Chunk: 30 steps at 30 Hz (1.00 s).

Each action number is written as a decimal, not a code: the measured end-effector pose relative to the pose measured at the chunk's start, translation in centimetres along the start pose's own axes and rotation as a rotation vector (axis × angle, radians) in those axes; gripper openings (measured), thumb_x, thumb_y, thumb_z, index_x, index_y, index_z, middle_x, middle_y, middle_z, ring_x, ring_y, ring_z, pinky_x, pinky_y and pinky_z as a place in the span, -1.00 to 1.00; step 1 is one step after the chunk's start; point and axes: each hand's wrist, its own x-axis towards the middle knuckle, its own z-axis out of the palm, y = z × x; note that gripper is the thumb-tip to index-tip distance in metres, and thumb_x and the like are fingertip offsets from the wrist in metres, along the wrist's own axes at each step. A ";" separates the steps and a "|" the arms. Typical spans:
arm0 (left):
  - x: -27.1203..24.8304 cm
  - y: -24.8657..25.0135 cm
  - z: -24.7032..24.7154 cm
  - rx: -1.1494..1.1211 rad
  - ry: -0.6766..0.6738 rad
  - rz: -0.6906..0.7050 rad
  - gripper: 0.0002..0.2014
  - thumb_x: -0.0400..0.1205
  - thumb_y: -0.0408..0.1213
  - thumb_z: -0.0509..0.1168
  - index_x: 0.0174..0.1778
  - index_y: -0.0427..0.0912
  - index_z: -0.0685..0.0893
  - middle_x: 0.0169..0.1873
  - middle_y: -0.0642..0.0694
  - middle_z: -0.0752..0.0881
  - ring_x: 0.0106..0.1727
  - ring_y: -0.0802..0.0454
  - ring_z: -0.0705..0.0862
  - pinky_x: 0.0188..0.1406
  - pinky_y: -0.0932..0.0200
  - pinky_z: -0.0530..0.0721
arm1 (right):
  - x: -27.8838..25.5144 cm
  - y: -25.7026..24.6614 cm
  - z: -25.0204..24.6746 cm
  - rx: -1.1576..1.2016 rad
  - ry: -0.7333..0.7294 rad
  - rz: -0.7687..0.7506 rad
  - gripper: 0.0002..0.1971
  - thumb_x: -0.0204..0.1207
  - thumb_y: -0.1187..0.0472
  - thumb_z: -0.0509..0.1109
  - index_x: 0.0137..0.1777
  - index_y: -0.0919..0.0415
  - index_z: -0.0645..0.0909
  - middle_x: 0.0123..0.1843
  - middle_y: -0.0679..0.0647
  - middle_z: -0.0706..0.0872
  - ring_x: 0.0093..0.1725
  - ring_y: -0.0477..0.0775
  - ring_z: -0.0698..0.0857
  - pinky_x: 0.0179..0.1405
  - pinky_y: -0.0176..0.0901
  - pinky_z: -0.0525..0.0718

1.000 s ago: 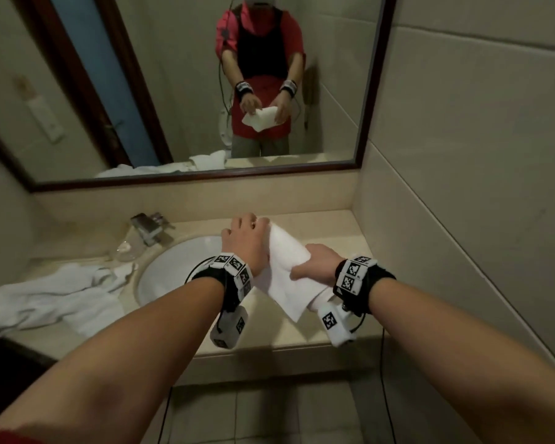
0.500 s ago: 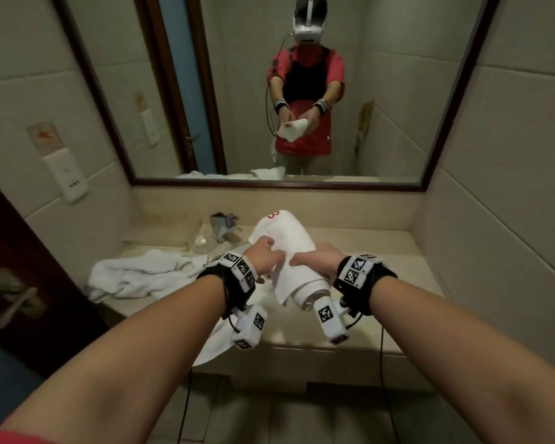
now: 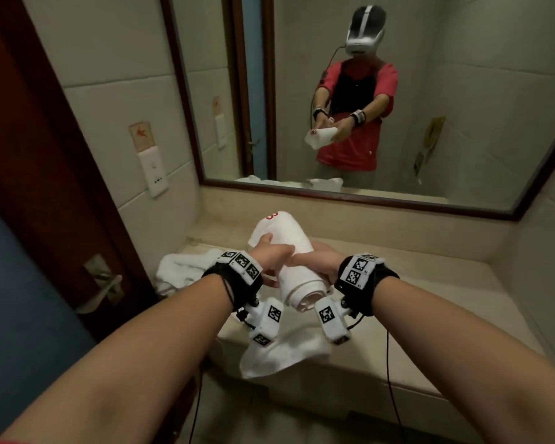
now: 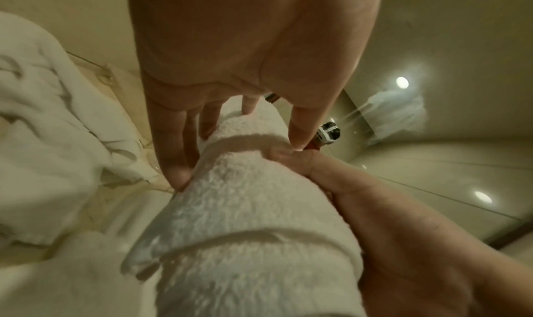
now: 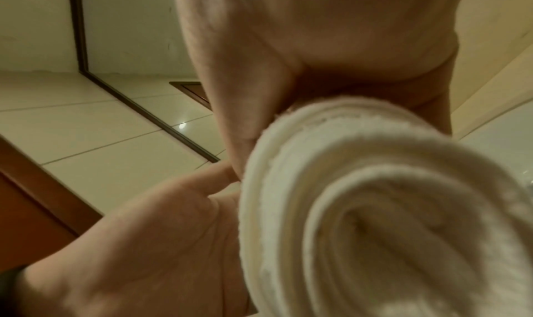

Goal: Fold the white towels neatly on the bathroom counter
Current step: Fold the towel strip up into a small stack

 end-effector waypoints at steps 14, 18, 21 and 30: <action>9.8 -0.7 -7.8 -0.087 0.089 -0.117 -0.15 0.50 0.05 0.43 0.61 0.27 0.06 0.35 -0.22 0.52 0.12 -0.24 0.67 -0.08 -0.14 0.75 | 11.8 -3.3 5.1 -0.031 -0.167 0.011 -0.66 0.45 0.28 0.52 0.20 0.20 0.56 0.02 0.21 0.77 -0.08 0.20 0.79 -0.22 0.01 0.77; 13.5 0.4 -8.7 -0.116 0.138 -0.142 -0.11 0.48 0.06 0.45 0.61 0.30 0.03 0.36 -0.20 0.53 0.09 -0.19 0.66 -0.19 -0.03 0.70 | 16.7 -4.1 5.1 -0.051 -0.195 0.008 -0.56 0.39 0.19 0.55 0.25 0.15 0.54 0.06 0.22 0.79 -0.04 0.24 0.80 -0.18 0.12 0.78; 16.3 1.1 -9.9 -0.136 0.193 -0.115 -0.09 0.49 0.02 0.46 0.65 0.21 0.02 0.47 -0.20 0.45 0.18 -0.22 0.63 -0.16 0.00 0.69 | 20.5 -4.9 5.5 -0.047 -0.252 0.011 -0.38 0.23 0.13 0.60 0.31 0.12 0.52 0.06 0.21 0.79 -0.02 0.27 0.81 -0.07 0.31 0.77; 24.3 0.9 -13.9 -0.097 0.320 -0.084 -0.11 0.51 -0.04 0.46 0.68 0.09 0.10 0.51 -0.17 0.40 0.34 -0.21 0.57 0.20 -0.05 0.64 | 29.3 -6.3 7.5 0.072 -0.362 0.048 -0.39 0.32 0.19 0.60 0.36 0.08 0.47 0.14 0.16 0.77 0.07 0.24 0.78 0.10 0.31 0.73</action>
